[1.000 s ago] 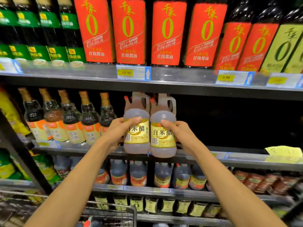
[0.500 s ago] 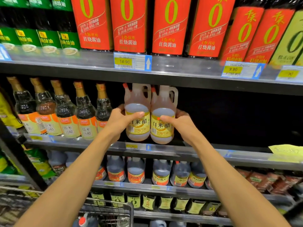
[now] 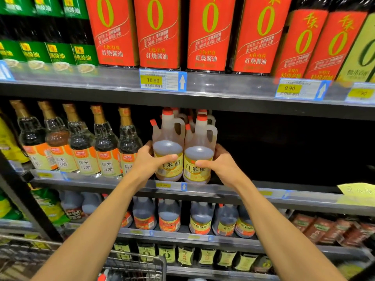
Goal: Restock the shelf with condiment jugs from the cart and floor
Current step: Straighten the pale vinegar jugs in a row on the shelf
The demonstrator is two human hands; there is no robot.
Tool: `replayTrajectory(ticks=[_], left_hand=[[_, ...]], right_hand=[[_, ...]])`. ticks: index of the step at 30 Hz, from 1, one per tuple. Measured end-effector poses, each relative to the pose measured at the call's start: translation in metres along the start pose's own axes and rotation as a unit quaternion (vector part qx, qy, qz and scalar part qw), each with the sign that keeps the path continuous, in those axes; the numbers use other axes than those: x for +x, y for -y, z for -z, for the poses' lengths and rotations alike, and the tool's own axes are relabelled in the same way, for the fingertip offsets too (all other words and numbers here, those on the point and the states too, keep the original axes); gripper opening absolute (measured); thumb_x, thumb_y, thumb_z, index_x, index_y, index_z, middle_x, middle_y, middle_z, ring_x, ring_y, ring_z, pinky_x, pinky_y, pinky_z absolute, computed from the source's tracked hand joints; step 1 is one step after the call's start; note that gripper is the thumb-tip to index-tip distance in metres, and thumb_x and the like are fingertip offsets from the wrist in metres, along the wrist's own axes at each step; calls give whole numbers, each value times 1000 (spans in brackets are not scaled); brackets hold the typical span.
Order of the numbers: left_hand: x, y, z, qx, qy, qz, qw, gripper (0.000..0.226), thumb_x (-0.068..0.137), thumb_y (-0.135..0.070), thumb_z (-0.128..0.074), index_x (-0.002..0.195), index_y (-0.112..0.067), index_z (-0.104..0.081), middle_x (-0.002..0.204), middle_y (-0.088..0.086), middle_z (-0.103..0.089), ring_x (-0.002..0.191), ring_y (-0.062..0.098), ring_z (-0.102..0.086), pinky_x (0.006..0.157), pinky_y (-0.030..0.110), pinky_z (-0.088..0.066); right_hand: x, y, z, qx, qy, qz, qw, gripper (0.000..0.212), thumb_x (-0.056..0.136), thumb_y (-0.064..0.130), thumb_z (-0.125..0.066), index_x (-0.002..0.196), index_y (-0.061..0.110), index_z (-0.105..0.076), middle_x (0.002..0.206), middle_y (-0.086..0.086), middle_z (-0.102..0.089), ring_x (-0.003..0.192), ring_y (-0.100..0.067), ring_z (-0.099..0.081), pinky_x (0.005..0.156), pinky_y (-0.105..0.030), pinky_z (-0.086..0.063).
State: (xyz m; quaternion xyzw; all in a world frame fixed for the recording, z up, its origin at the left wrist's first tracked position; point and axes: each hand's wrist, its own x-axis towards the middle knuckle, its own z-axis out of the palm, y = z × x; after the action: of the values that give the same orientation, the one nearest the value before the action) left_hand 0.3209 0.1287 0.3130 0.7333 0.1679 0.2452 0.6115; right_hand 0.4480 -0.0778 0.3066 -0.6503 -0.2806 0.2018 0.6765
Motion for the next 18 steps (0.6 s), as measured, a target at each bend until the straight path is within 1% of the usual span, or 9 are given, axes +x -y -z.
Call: replayTrajectory(ticks=[3, 4, 8, 14, 15, 18], left_hand=[[-1, 5, -1, 3, 10, 5, 1000, 77, 63, -26, -93, 130, -17, -57, 114, -5, -72, 101, 4, -69, 81, 20, -56], [0, 6, -1, 2, 12, 5, 1000, 78, 61, -27, -93, 130, -17, -57, 115, -5, -72, 102, 4, -69, 80, 18, -55], [0, 8, 0, 8, 15, 11, 1000, 74, 64, -24, -92, 129, -18, -56, 114, -6, -71, 105, 6, -68, 81, 20, -55], [0, 16, 2, 25, 24, 22, 999, 80, 64, -31, -93, 133, -17, -53, 120, -5, -68, 109, 8, -66, 91, 28, -55], [0, 15, 2, 28, 29, 24, 999, 80, 65, -31, -92, 134, -16, -53, 121, -4, -68, 109, 7, -65, 90, 27, -55], [-2, 13, 5, 41, 42, 29, 998, 78, 71, -30, -89, 137, -15, -49, 125, -5, -64, 108, 1, -61, 82, 18, -50]], right_hand=[[-2, -5, 0, 3, 7, -1, 1000, 66, 69, 2, -88, 126, 19, -59, 113, -1, -76, 107, -18, -72, 87, -33, -59], [-3, -5, 0, 5, 9, -1, 1000, 63, 70, 1, -86, 124, 20, -60, 111, 1, -76, 106, -17, -72, 84, -30, -59], [-5, -6, 1, 2, 10, 2, 1000, 57, 73, 0, -84, 120, 24, -63, 108, 4, -77, 105, -14, -72, 83, -27, -59], [-5, -6, 8, -24, 13, -5, 1000, 52, 74, 5, -84, 115, 29, -64, 108, 8, -76, 104, -10, -72, 80, -24, -58], [-5, -5, 9, -29, 14, -7, 999, 51, 75, 6, -84, 115, 30, -64, 108, 9, -76, 105, -9, -71, 80, -24, -58], [-6, -3, 10, -41, 20, -11, 999, 49, 76, 8, -84, 114, 31, -64, 107, 12, -76, 105, -8, -71, 81, -23, -57]])
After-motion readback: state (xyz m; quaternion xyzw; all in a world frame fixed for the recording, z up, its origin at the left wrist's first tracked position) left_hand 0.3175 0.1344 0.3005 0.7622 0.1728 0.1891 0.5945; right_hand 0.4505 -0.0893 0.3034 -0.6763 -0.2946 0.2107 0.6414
